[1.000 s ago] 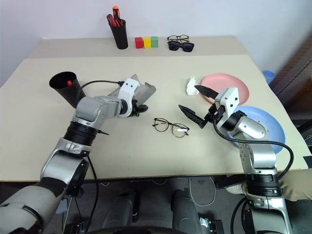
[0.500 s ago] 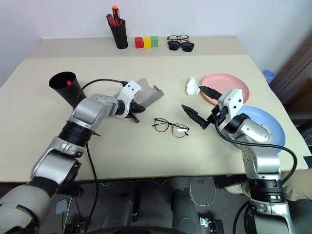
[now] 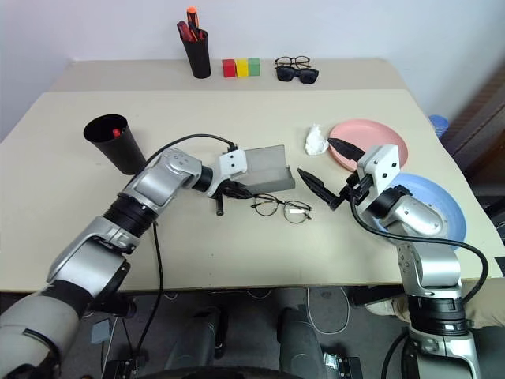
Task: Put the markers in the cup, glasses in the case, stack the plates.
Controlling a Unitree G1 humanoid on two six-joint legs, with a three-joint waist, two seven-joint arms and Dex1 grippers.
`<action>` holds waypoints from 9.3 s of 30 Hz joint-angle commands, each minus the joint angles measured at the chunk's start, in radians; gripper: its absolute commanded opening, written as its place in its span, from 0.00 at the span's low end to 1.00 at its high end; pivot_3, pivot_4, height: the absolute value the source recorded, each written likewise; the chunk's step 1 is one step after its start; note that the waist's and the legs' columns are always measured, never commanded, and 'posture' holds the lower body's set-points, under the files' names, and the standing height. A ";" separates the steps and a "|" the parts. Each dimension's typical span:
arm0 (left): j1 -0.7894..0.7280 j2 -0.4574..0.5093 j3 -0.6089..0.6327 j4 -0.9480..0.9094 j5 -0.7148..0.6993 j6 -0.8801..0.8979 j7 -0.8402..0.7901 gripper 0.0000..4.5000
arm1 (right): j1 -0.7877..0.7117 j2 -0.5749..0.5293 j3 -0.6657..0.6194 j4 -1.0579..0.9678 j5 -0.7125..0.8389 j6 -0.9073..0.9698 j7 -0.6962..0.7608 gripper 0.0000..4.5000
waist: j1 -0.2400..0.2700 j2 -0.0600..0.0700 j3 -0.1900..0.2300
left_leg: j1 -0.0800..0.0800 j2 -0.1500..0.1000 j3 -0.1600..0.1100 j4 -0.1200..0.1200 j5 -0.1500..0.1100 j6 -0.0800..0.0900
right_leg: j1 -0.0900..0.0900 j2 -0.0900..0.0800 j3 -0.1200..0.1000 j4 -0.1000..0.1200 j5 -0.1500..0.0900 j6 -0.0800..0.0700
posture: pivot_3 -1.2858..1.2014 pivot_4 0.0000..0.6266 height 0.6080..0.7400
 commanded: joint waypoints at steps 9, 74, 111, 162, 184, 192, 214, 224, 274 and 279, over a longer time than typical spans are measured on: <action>-0.023 -0.092 0.028 -0.022 0.045 0.039 0.038 0.01 | 0.074 -0.043 -0.086 -0.058 0.029 -0.008 0.006 1.00 | -0.003 0.000 0.000 | 0.000 0.000 0.000 0.000 0.000 0.000 | 0.000 0.000 0.000 0.001 0.000 0.000 | 0.52 0.24 1.00; 0.354 0.419 0.432 -0.479 -0.495 -0.102 -0.511 0.84 | -0.206 -0.122 0.248 0.508 -0.138 -0.010 0.476 1.00 | -0.006 0.002 -0.001 | 0.005 0.001 0.001 0.001 0.000 0.001 | 0.004 0.001 0.001 0.002 0.000 0.000 | 0.52 0.24 1.00; 0.414 0.418 0.439 -0.454 -0.499 -0.205 -0.489 0.86 | -0.197 -0.130 0.209 0.396 -0.104 0.092 0.455 0.00 | -0.005 0.001 -0.002 | 0.006 0.001 0.001 0.001 0.000 0.001 | 0.005 0.001 0.001 0.002 0.000 -0.001 | 0.52 0.24 1.00; 0.772 0.516 0.637 -0.815 -0.610 -0.057 -0.251 0.86 | -0.928 0.294 0.317 1.446 -0.454 -0.525 0.513 0.00 | -0.036 0.003 0.000 | 0.006 0.002 0.001 -0.003 0.000 0.000 | 0.001 0.001 0.001 0.004 0.000 -0.001 | 0.52 0.24 1.00; 0.772 0.507 0.627 -0.831 -0.620 -0.043 -0.224 0.86 | -0.923 0.257 0.310 1.471 -0.502 -0.488 0.449 0.92 | -0.036 0.003 0.000 | 0.006 0.001 0.001 -0.003 0.000 0.000 | 0.001 0.001 0.001 0.004 0.000 -0.001 | 0.52 0.24 1.00; 0.628 0.432 0.617 -0.717 -0.566 -0.049 -0.085 0.86 | -0.970 0.199 0.236 1.417 -0.442 -0.500 0.424 0.99 | -0.032 0.003 0.000 | 0.006 0.001 0.001 -0.002 0.000 0.000 | 0.001 0.001 0.001 0.004 0.001 -0.001 | 0.52 0.24 1.00; -0.353 0.044 0.281 0.728 0.156 -0.637 0.257 0.01 | 0.299 -0.224 -0.277 -0.204 -0.151 0.251 0.240 1.00 | -0.008 0.000 0.001 | 0.003 0.000 0.002 0.002 -0.001 0.001 | 0.002 0.000 0.001 0.000 -0.001 0.006 | 0.52 0.24 1.00; -0.466 -0.068 0.215 0.841 0.344 -0.593 0.435 0.01 | 0.353 -0.193 -0.347 -0.289 -0.041 0.296 0.134 1.00 | 0.003 -0.002 0.001 | 0.001 0.000 0.002 0.001 -0.001 0.001 | 0.002 0.000 0.001 -0.003 -0.001 0.006 | 0.52 0.24 1.00; -0.284 -0.215 0.277 0.634 0.213 -0.402 -0.424 0.01 | 0.370 -0.207 -0.283 -0.205 -0.001 0.237 0.061 1.00 | -0.001 -0.001 0.001 | 0.000 0.000 0.001 0.002 -0.001 0.001 | 0.002 0.000 0.001 -0.002 0.002 0.002 | 0.52 0.24 1.00; -0.217 -0.216 0.237 0.562 0.220 -0.406 -0.419 0.01 | 0.399 -0.198 -0.301 -0.181 -0.025 0.216 0.032 1.00 | 0.000 -0.001 0.000 | 0.002 0.000 0.001 0.002 -0.001 0.001 | 0.004 0.000 0.001 -0.001 0.001 0.002 | 0.52 0.24 1.00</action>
